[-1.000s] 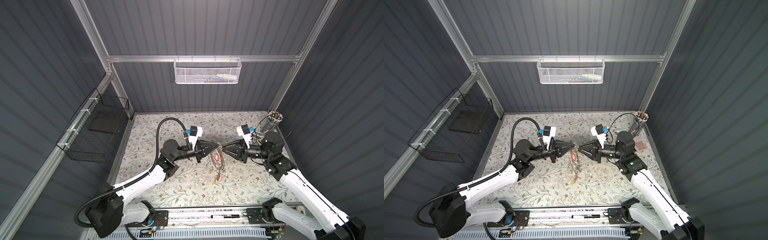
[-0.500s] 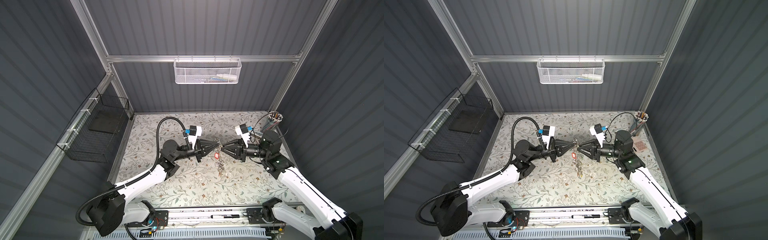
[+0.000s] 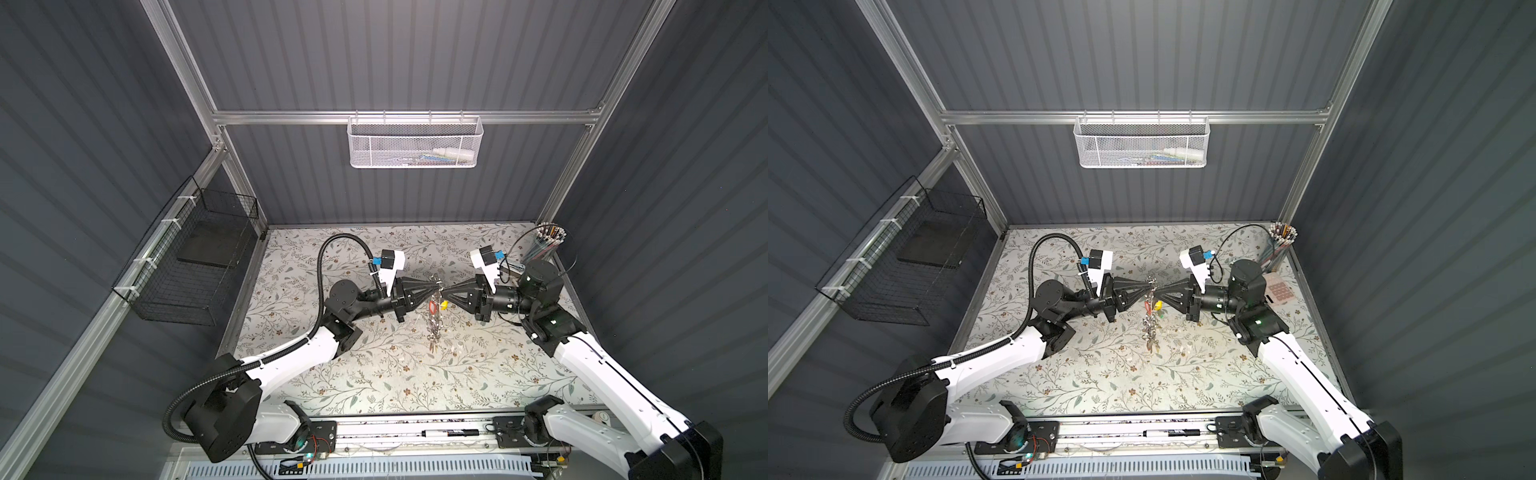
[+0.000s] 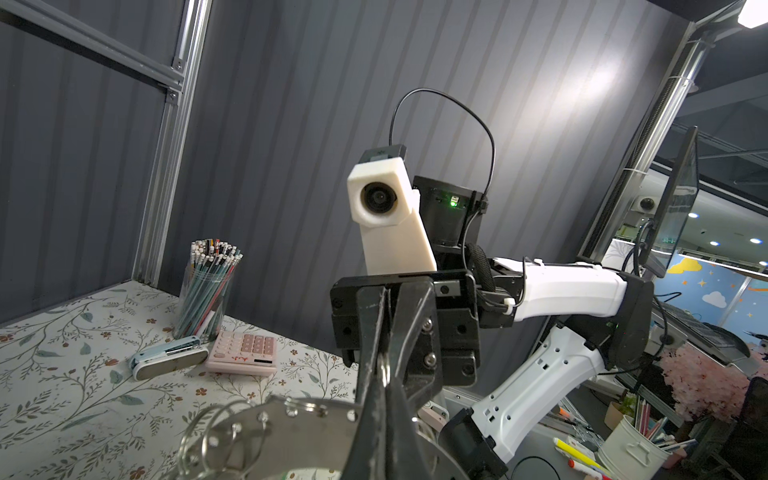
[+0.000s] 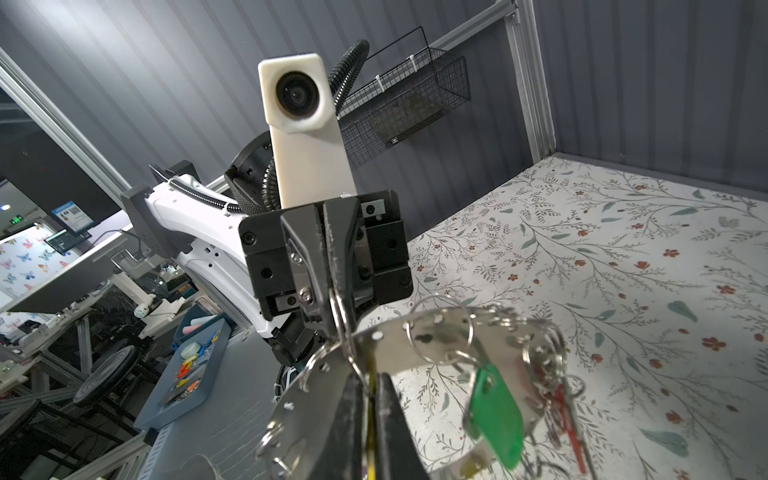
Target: Put the keys on the keyring
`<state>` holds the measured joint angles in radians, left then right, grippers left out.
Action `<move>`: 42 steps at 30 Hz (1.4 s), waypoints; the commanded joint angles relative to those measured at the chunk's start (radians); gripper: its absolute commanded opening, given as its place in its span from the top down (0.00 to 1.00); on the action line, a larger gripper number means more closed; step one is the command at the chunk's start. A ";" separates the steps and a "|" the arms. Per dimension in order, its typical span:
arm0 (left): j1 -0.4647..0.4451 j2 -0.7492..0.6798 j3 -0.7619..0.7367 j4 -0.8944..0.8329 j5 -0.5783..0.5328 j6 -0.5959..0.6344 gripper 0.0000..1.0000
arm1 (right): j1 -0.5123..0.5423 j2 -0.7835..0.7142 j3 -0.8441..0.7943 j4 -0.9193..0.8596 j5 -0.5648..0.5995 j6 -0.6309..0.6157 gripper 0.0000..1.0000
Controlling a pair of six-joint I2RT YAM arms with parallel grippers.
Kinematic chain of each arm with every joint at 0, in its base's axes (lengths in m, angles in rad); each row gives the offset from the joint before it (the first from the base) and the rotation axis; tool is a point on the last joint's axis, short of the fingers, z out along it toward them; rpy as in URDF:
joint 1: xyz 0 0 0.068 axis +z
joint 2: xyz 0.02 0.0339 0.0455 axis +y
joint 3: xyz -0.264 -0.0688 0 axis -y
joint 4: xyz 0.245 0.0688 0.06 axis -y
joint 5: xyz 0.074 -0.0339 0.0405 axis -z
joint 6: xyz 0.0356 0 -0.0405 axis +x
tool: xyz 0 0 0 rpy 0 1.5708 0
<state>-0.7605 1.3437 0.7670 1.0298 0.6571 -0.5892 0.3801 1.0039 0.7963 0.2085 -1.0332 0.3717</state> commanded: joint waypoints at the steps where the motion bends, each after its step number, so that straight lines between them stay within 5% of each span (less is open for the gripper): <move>1: -0.012 0.013 0.012 0.154 -0.018 -0.058 1.00 | 0.000 0.009 -0.015 0.035 -0.026 0.015 0.94; 22: -0.057 0.092 -0.008 0.180 0.013 -0.055 1.00 | 0.000 0.084 0.096 -0.050 -0.046 -0.030 0.79; 42: 0.005 0.064 -0.051 0.181 -0.042 -0.056 1.00 | -0.074 -0.057 0.034 -0.255 0.306 -0.100 0.63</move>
<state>-0.7677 1.4181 0.7185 1.1484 0.6022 -0.6266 0.3298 0.9668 0.8375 -0.0109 -0.8188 0.2867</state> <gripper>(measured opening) 0.050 0.372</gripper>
